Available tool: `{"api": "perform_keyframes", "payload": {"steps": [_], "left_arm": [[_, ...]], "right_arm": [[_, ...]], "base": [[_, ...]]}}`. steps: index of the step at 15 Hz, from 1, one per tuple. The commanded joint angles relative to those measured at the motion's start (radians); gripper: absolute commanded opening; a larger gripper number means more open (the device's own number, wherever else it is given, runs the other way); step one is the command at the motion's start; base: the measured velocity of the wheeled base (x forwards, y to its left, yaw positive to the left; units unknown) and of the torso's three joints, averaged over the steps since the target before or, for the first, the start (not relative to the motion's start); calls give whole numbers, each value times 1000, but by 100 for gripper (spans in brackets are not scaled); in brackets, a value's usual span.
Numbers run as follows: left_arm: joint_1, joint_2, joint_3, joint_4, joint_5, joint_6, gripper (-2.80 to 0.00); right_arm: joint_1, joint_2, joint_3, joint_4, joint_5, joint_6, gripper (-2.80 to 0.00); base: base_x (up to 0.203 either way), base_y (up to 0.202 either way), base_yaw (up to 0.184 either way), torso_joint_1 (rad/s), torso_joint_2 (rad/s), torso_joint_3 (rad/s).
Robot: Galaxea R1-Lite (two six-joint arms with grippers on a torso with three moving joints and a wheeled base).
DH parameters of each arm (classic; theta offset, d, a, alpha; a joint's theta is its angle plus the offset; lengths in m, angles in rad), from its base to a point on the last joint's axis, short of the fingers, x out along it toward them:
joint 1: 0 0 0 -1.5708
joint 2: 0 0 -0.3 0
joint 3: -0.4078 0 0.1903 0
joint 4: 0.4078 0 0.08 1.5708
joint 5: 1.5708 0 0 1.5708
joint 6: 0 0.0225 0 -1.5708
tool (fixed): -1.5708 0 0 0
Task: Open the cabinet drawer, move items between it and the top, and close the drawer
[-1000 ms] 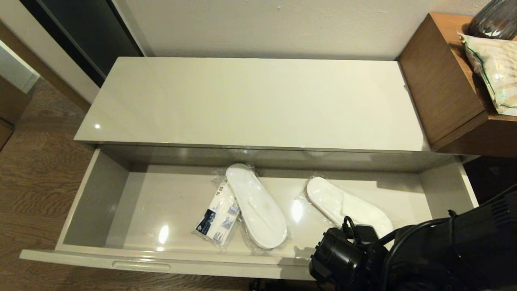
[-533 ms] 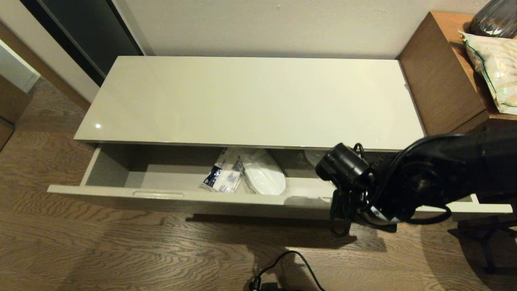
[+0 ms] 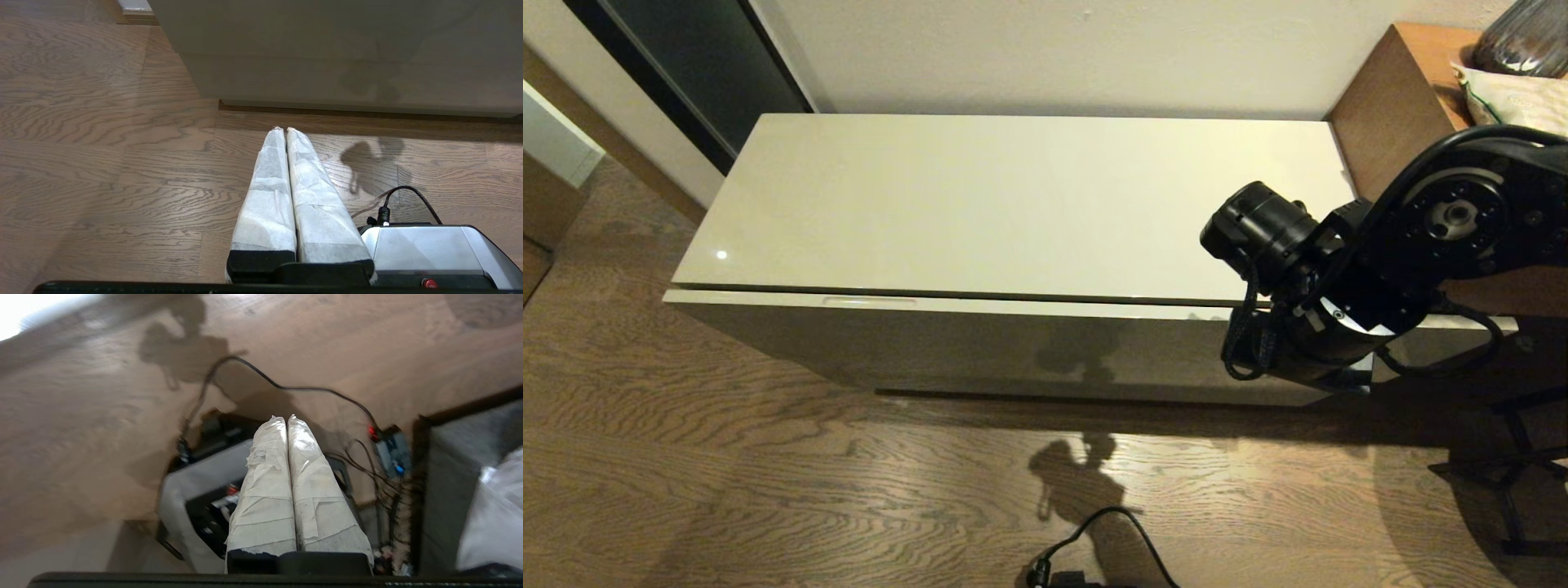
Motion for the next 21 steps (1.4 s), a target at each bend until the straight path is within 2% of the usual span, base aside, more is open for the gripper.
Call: {"api": "perform_keyframes", "payload": {"steps": [1,4,7,9,12,14,17,19,21], "left_arm": [[1,0,0,0,0,0,-280],[0,0,0,0,0,0,-280],[1,0,0,0,0,0,-280],[0,0,0,0,0,0,-280],[0,0,0,0,0,0,-280],[0,0,0,0,0,0,-280],[0,0,0,0,0,0,-280],[0,0,0,0,0,0,-280],[0,0,0,2,0,0,-280]], "right_arm": [[-1,-24,32,4,2,6,-280],[-8,-108,62,24,23,-27,-280],[-25,-222,69,80,106,-111,-280],[-28,-264,116,107,135,-157,-280],[-29,-277,118,122,137,-203,-280],[-54,-284,99,121,127,-286,-280],[-156,-312,102,115,134,-364,-280],[-252,-342,120,112,146,-413,-280],[-342,-408,152,91,219,-446,-280]], "base": [[0,0,0,0,0,0],[0,0,0,0,0,0],[0,0,0,0,0,0],[0,0,0,0,0,0],[0,0,0,0,0,0],[0,0,0,0,0,0],[0,0,0,0,0,0],[0,0,0,0,0,0],[0,0,0,0,0,0]]}}
